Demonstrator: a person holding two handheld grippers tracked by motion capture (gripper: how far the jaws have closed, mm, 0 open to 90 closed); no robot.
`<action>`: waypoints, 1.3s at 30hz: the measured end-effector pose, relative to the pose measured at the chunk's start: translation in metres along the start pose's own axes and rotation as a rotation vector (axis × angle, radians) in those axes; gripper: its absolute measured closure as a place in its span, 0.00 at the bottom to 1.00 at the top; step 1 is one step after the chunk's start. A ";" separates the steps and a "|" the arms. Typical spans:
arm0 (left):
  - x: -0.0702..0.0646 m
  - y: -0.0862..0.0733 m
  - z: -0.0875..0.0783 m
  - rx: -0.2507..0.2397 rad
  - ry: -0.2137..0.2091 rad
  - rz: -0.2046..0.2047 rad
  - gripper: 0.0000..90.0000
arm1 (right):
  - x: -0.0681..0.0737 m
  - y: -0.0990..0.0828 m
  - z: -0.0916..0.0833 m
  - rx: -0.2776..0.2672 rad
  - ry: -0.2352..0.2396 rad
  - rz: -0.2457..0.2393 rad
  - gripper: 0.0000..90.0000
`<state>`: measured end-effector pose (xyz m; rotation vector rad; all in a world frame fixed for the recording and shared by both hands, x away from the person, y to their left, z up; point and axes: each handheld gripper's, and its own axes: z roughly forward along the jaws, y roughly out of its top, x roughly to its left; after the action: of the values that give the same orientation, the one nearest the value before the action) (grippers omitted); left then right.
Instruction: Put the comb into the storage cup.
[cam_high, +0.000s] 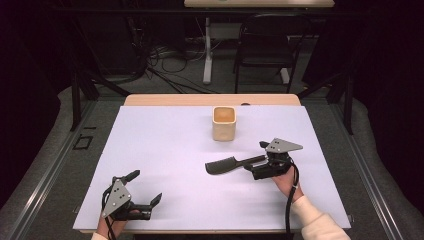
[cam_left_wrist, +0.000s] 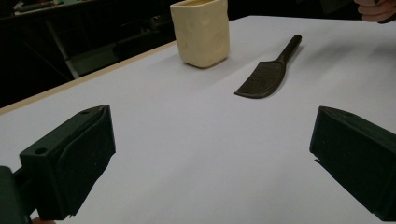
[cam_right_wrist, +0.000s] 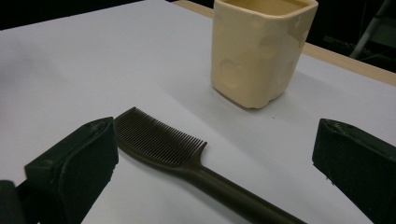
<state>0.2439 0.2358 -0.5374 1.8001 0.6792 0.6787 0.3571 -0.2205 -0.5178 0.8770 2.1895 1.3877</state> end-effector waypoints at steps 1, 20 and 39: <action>0.000 0.000 0.000 0.001 0.000 -0.002 0.00 | -0.002 0.001 0.001 0.005 -0.002 0.002 0.00; 0.001 0.000 0.000 0.005 0.003 -0.002 0.00 | -0.022 0.004 0.018 0.056 -0.029 0.027 0.00; 0.002 0.000 -0.001 0.005 0.005 -0.012 0.00 | -0.033 0.000 0.023 0.123 -0.074 0.006 0.48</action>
<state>0.2445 0.2379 -0.5372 1.7976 0.6952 0.6739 0.3948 -0.2282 -0.5270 0.9626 2.2365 1.2142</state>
